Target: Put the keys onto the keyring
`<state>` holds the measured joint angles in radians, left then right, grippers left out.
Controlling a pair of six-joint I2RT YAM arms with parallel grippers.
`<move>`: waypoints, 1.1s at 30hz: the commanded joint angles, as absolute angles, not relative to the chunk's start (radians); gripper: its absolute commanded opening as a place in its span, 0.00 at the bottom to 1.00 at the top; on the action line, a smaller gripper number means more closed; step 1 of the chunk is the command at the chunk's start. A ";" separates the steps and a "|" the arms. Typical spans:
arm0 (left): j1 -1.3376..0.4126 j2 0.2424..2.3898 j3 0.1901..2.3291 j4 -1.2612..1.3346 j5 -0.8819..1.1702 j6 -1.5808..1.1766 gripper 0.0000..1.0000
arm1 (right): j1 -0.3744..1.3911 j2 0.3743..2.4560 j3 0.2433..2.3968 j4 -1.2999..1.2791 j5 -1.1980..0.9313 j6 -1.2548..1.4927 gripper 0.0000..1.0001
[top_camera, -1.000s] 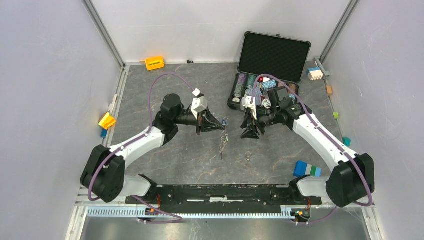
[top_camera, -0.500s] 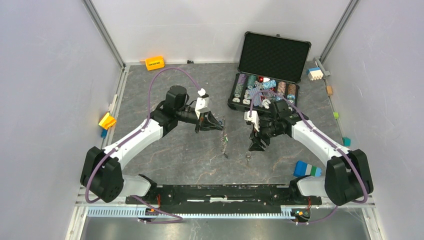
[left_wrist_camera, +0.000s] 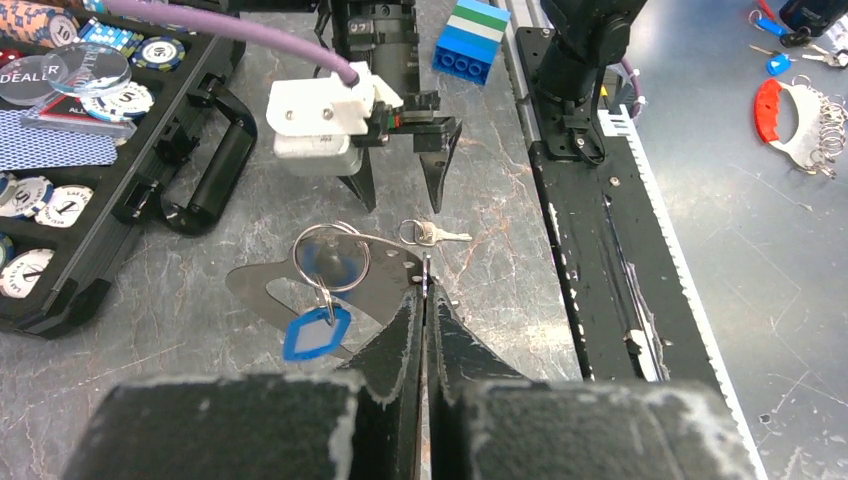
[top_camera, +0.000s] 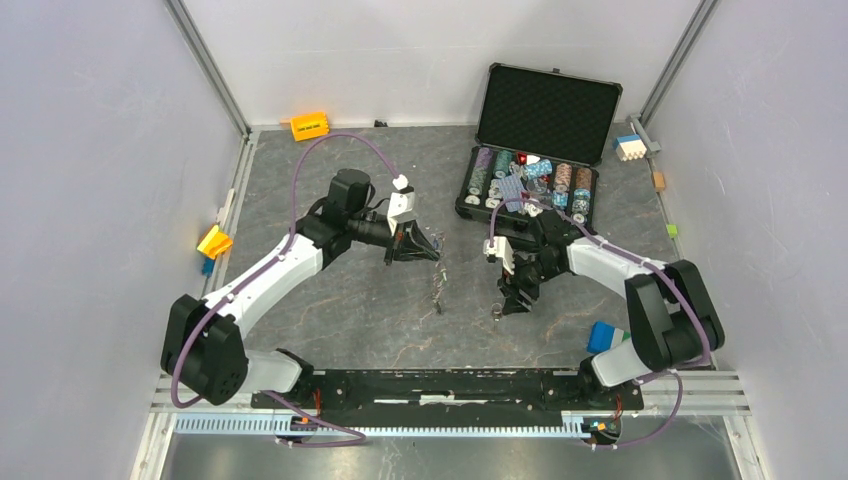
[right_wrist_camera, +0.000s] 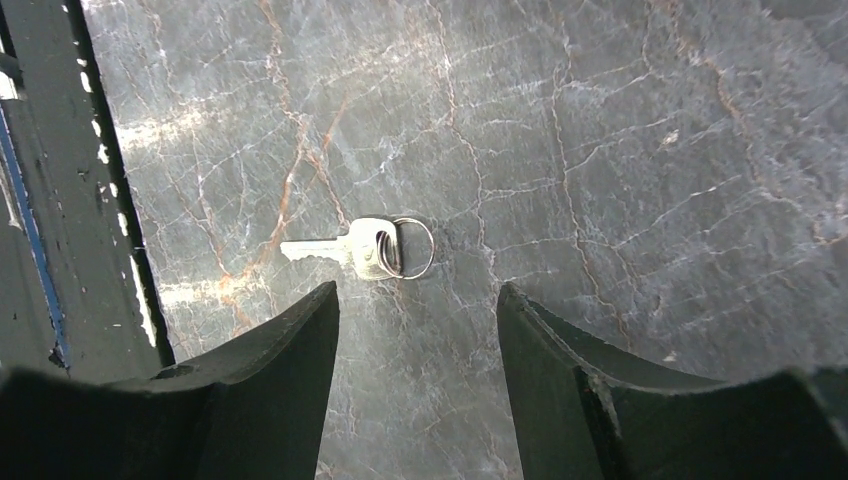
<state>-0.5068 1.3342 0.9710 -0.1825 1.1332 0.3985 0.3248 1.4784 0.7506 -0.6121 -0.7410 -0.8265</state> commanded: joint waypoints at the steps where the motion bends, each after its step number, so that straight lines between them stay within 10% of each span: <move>1: -0.502 1.327 1.027 -0.239 1.156 0.478 0.02 | 0.322 1.529 0.792 -0.575 -0.726 -0.800 0.64; 33: -0.503 1.314 1.032 -0.262 1.190 0.496 0.02 | 0.322 1.620 0.834 -0.698 -0.863 -0.774 0.54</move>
